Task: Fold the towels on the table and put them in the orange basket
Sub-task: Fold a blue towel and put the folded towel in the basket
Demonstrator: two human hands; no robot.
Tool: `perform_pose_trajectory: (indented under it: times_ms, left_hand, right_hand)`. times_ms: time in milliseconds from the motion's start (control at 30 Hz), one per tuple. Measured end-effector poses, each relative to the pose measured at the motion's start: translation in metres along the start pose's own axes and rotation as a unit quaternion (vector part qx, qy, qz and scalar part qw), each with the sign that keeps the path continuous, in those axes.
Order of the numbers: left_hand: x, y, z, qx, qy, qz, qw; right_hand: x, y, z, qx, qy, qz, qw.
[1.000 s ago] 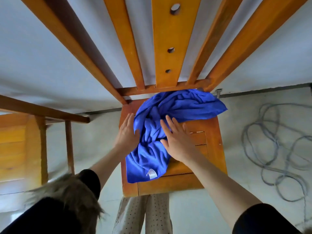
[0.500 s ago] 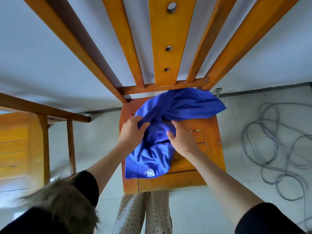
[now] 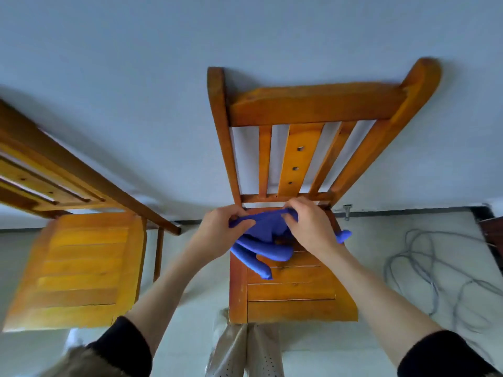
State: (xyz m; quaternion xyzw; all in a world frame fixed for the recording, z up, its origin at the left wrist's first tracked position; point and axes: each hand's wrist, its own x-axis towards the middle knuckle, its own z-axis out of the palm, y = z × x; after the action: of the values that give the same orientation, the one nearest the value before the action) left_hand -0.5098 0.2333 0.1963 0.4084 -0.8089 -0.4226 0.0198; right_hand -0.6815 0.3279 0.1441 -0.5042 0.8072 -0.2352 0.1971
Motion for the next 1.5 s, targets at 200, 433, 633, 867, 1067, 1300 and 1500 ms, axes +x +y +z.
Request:
perform_pose_trajectory:
  times_ms: [200, 433, 633, 867, 1067, 1300, 1500]
  left_hand:
    - [-0.060, 0.022, -0.096, -0.033, 0.081, 0.022, 0.996]
    - [-0.157, 0.010, -0.199, -0.021, 0.213, 0.045, 0.976]
    - [-0.275, -0.035, -0.280, -0.012, 0.326, 0.023, 0.945]
    - [-0.425, -0.116, -0.350, -0.024, 0.450, -0.045, 0.892]
    - [-0.533, -0.197, -0.385, 0.024, 0.498, -0.169, 0.850]
    - [-0.619, -0.264, -0.428, 0.022, 0.575, -0.241, 0.781]
    - [-0.676, -0.332, -0.479, 0.033, 0.634, -0.294, 0.714]
  right_hand:
    - [0.000, -0.104, -0.042, 0.089, -0.009, -0.023, 0.996]
    - [-0.006, -0.239, -0.057, 0.172, -0.039, -0.052, 0.983]
    - [-0.034, -0.365, -0.030, 0.168, -0.044, -0.147, 0.974]
    - [-0.081, -0.525, 0.044, 0.235, -0.055, -0.220, 0.945]
    - [-0.126, -0.646, 0.111, 0.204, -0.098, -0.288, 0.931]
    - [-0.147, -0.772, 0.188, 0.163, -0.139, -0.365, 0.906]
    - [-0.148, -0.875, 0.256, 0.153, -0.200, -0.420, 0.872]
